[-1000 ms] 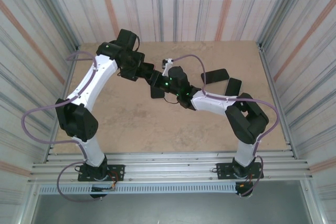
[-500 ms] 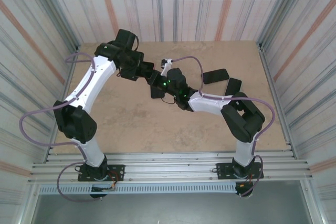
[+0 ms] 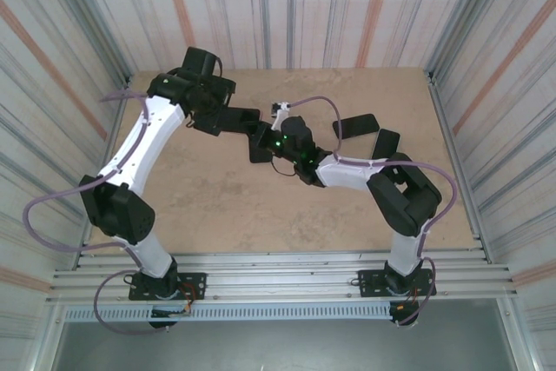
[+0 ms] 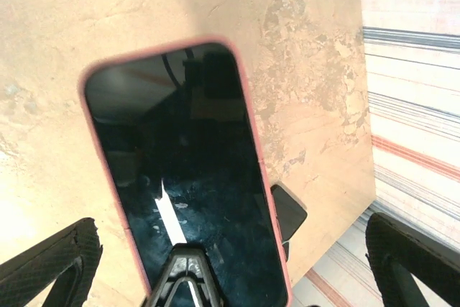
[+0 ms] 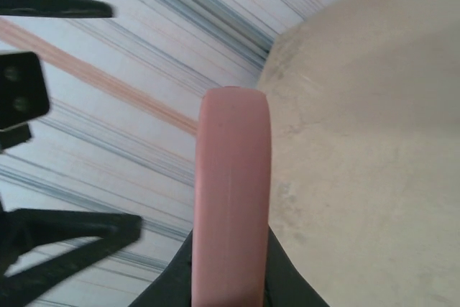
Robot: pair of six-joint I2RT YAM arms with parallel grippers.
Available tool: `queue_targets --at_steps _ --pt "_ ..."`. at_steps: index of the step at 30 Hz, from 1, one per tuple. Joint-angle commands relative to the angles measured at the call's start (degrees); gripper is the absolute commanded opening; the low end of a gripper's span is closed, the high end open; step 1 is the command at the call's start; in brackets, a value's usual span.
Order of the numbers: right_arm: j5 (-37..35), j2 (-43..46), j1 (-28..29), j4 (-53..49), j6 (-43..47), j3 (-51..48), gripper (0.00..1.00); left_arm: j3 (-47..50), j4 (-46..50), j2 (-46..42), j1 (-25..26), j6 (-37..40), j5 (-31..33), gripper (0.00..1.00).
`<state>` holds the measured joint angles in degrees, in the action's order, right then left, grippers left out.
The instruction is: Take the phone out of the phone case
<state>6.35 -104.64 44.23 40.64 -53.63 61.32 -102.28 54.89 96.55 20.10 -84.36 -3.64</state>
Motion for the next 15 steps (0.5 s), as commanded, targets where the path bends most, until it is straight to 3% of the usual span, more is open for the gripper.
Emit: queue_targets --at_steps 1,6,10,12,15 --pt "3.06 5.30 -1.76 2.68 5.53 -0.86 0.06 0.94 -1.12 -2.98 -0.92 7.59 0.33 0.99" --pt "12.41 9.57 -4.38 -8.33 19.92 0.12 0.06 1.31 -7.02 -2.50 -2.56 26.01 -2.03 0.97" --pt "19.92 12.95 -7.00 -20.75 34.66 1.79 0.07 1.20 -11.46 -3.14 -2.88 49.59 -2.61 0.96" --pt "22.95 14.12 -8.37 -27.15 41.18 3.10 0.07 4.38 -17.50 -4.77 -4.19 60.66 -7.87 0.93" --pt "26.90 15.65 -10.12 -37.66 50.23 6.43 0.08 8.74 -24.48 -7.15 -9.49 70.53 -24.61 0.90"
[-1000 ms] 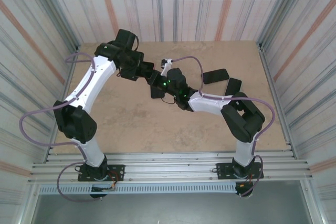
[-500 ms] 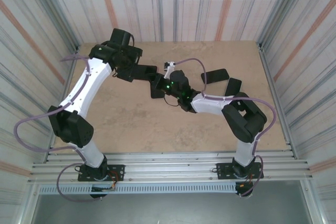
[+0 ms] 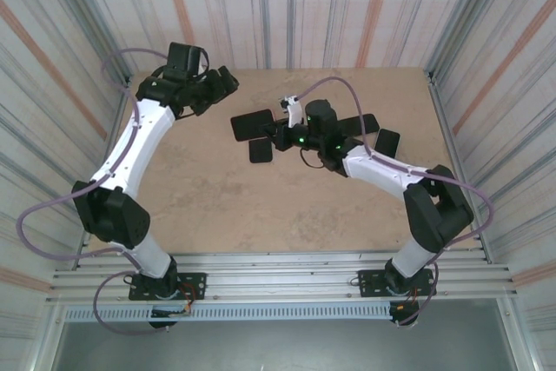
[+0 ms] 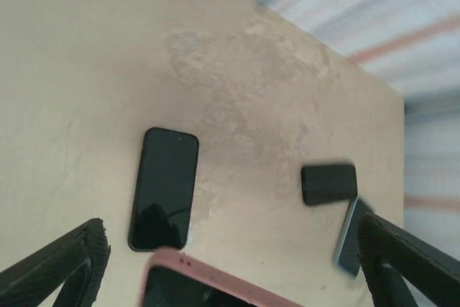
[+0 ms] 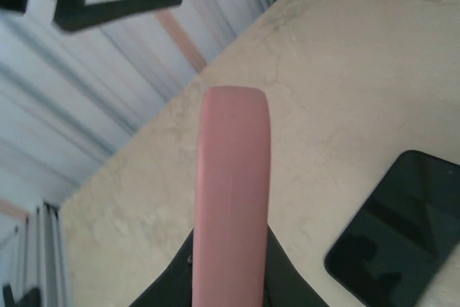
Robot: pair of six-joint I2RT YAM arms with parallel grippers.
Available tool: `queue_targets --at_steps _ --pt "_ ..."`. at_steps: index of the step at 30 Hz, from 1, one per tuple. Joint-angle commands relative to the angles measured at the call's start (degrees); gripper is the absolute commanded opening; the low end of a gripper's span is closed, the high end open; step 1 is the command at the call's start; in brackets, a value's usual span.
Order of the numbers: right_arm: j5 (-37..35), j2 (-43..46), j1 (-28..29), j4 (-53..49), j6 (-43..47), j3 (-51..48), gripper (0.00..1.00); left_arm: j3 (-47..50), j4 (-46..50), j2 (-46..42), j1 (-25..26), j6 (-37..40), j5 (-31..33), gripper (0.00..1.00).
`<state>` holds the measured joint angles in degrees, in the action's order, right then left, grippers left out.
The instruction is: Take the phone out of the phone case
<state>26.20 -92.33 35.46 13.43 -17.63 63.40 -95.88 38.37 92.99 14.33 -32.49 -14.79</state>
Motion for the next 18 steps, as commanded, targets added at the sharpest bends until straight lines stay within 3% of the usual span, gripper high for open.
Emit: queue_targets --at_steps 1,7,9,13,18 --pt "7.92 3.83 -1.85 -13.22 16.74 5.22 0.08 3.17 -9.17 -4.27 -5.09 23.32 -19.03 0.89" --pt "10.05 5.89 -3.29 -25.55 28.32 8.84 0.08 8.53 -6.51 -10.52 -6.15 54.76 -37.09 0.92" --pt "9.96 6.37 -3.27 -29.40 31.99 10.08 0.08 8.98 -3.38 -11.08 -6.07 61.44 -40.16 0.92" --pt "9.41 7.81 -3.16 -34.63 38.10 12.12 0.09 5.15 8.16 -9.14 -4.07 72.65 -39.24 0.88" --pt "5.08 8.93 -1.59 -41.75 45.43 16.12 0.09 3.35 13.26 -7.98 -0.11 79.40 -36.02 0.86"
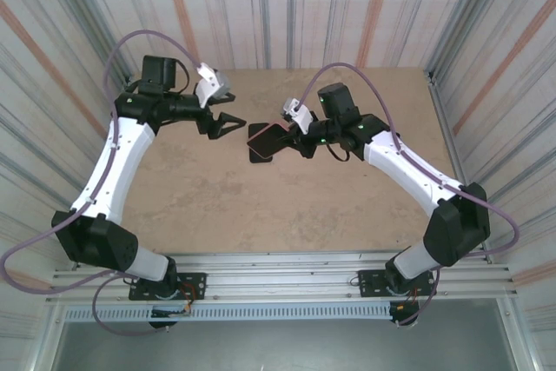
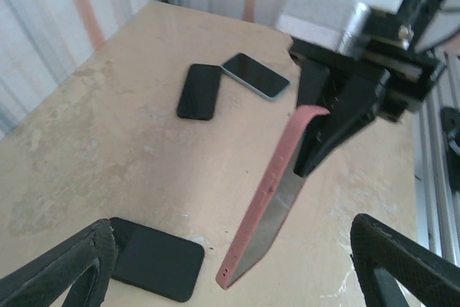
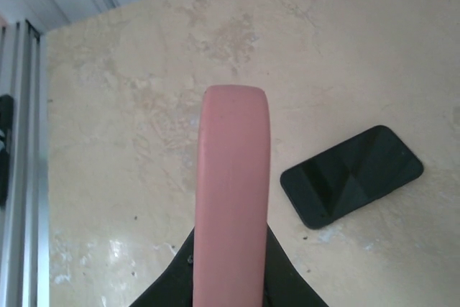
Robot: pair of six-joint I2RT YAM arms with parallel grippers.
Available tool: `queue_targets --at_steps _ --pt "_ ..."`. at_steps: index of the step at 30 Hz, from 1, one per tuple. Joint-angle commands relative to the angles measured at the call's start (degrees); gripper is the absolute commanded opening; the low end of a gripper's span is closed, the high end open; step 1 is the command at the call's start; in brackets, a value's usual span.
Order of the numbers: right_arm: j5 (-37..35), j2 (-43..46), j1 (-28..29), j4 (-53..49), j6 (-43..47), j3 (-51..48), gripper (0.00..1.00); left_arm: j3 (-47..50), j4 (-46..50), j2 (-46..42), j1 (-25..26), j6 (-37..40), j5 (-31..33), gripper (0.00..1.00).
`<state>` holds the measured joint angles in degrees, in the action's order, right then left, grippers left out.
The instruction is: Take the phone out of the phone case
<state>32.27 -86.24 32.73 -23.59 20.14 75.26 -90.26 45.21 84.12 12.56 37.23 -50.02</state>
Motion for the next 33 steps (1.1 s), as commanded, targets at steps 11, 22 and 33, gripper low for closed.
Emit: queue_targets --at_steps 11,22,33 --pt "-3.03 6.64 4.78 -10.56 12.27 8.08 0.09 -2.29 7.17 3.53 7.36 12.46 -1.65 0.69" --pt "-4.94 6.80 7.47 -13.65 13.34 9.99 0.10 -2.65 5.50 4.26 13.08 12.25 -2.79 0.51" --pt "-4.59 6.95 7.93 -11.78 12.23 10.26 0.10 -1.72 4.63 3.37 14.58 10.58 -4.88 0.20"
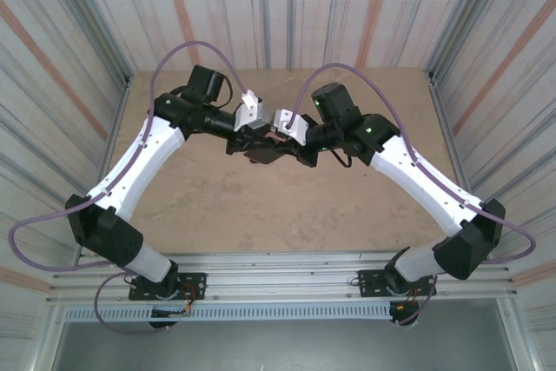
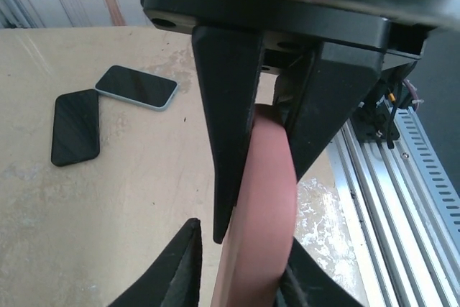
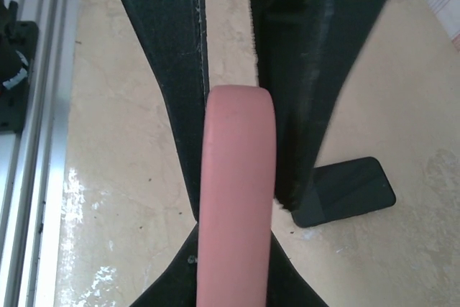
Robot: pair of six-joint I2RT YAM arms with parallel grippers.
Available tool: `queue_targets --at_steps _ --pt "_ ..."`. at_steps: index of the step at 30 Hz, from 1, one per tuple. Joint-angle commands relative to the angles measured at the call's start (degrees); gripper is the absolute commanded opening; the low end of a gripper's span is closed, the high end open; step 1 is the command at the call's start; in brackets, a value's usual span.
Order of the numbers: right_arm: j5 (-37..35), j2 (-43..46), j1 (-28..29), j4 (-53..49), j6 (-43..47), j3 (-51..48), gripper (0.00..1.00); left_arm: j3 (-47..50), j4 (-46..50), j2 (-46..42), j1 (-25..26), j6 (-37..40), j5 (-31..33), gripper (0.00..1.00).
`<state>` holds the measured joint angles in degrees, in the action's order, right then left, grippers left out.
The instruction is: Take the phone out of the phone case
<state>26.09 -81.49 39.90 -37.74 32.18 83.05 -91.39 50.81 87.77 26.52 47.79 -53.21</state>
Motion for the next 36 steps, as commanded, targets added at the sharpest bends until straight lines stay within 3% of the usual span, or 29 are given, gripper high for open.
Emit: queue_targets --at_steps 1,5,16,21,24,27,31,36 --pt "1.68 2.19 0.78 2.56 0.01 2.48 0.10 -0.74 -0.85 -0.24 0.72 0.02 -1.76 0.17" --pt "1.56 2.21 0.78 2.49 -0.02 2.24 0.12 -1.32 0.30 0.05 0.72 0.48 -2.06 0.05" --pt "0.39 4.19 0.10 3.61 0.59 -1.91 0.38 -2.98 3.53 -0.40 0.64 1.74 -0.91 0.00" --pt "0.12 5.78 -1.99 6.13 -1.63 -4.53 0.51 -3.29 1.53 -0.92 -0.52 -1.78 -2.23 0.00" --pt "2.34 8.38 -5.13 12.40 -9.09 -8.75 0.57 -1.10 -5.85 -2.18 -2.11 -10.46 -2.61 0.00" --pt "3.18 11.28 -7.28 19.93 -17.40 -13.87 0.64 3.29 -19.37 -4.71 -3.09 -24.30 -2.04 0.00" --pt "3.40 15.01 -8.69 31.20 -30.28 -21.30 0.73 9.22 -36.80 -7.46 -3.23 -42.92 3.41 0.00" --pt "-0.46 18.61 -9.20 46.53 -48.18 -30.99 0.74 11.44 -47.18 -8.04 -3.23 -62.38 11.64 0.00"
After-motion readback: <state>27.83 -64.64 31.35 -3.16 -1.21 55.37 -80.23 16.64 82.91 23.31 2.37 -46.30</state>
